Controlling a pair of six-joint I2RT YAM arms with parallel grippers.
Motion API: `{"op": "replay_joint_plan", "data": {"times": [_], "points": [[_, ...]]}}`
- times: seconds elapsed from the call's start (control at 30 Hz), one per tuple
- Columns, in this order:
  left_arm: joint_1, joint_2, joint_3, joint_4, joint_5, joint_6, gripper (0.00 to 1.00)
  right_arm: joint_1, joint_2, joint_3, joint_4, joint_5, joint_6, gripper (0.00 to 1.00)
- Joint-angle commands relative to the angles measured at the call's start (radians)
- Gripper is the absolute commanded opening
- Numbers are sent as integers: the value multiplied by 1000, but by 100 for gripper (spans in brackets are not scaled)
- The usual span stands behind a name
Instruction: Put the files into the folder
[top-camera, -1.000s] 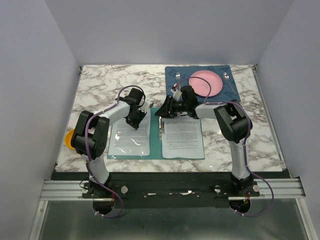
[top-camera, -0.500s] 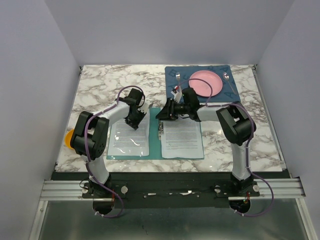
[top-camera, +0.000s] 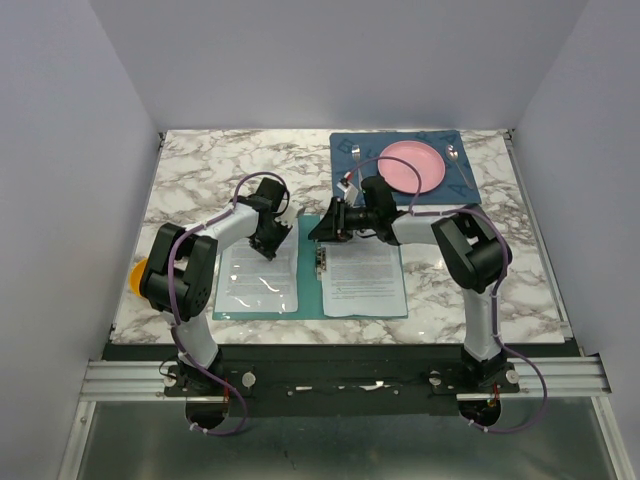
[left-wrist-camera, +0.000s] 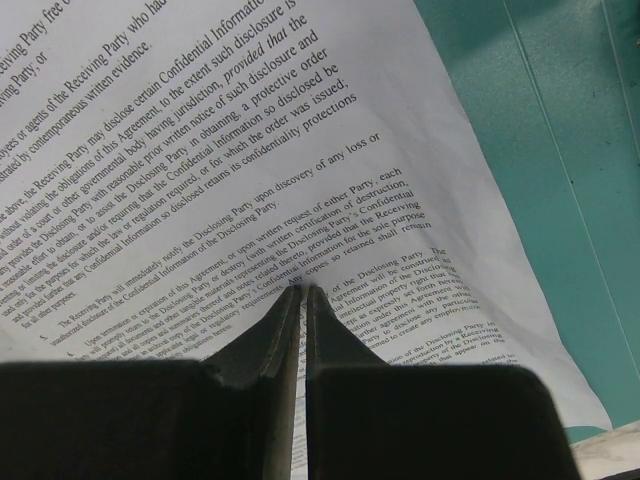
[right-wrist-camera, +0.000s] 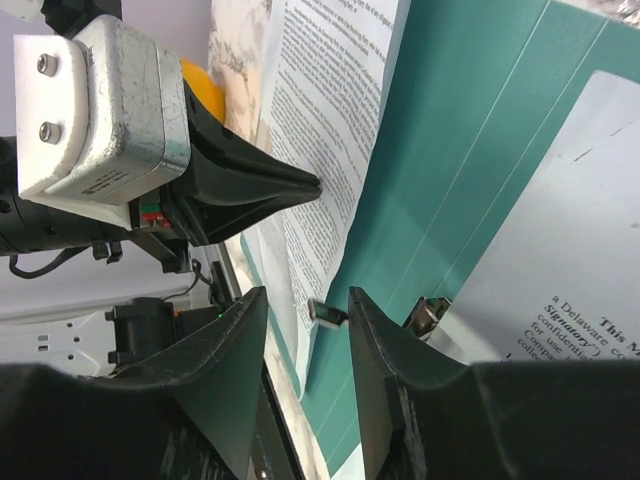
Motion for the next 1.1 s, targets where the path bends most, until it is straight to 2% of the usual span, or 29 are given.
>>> {"op": "replay_joint_plan", "data": {"times": [0.0, 0.33, 0.53, 0.63, 0.7, 0.77, 0.8, 0.83, 0.9, 0.93, 1.0, 1.07], "points": [[6, -20, -18, -11, -31, 9, 12, 19, -53, -19, 23, -55, -8, 45], [6, -30, -15, -20, -34, 9, 12, 39, -114, -74, -37, -102, -72, 44], [4, -68, 29, -70, -19, -1, 12, 38, -155, -91, -98, -72, -120, 38], [6, -122, 82, -113, 0, -18, 13, 39, -180, -85, -152, -29, -167, 26], [4, -160, 128, -133, 15, -39, 15, 41, -206, -86, -182, -4, -189, 12], [-3, -176, 177, -152, 29, -52, 20, 48, -244, -97, -207, 60, -222, 1], [-9, -182, 192, -156, 24, -58, 23, 51, -263, -101, -216, 88, -236, 0], [-15, -184, 206, -160, 20, -69, 33, 63, -281, -106, -230, 118, -270, 0], [-48, -185, 235, -153, -24, -81, 42, 80, -348, -124, -276, 226, -311, 0], [-61, -187, 240, -138, -47, -89, 50, 105, -378, -137, -288, 272, -354, 0], [-112, -185, 240, -117, -134, -98, 57, 132, -486, -192, -310, 440, -391, 0], [-149, -187, 220, -78, -204, -95, 75, 151, -554, -244, -292, 548, -359, 1]]}}
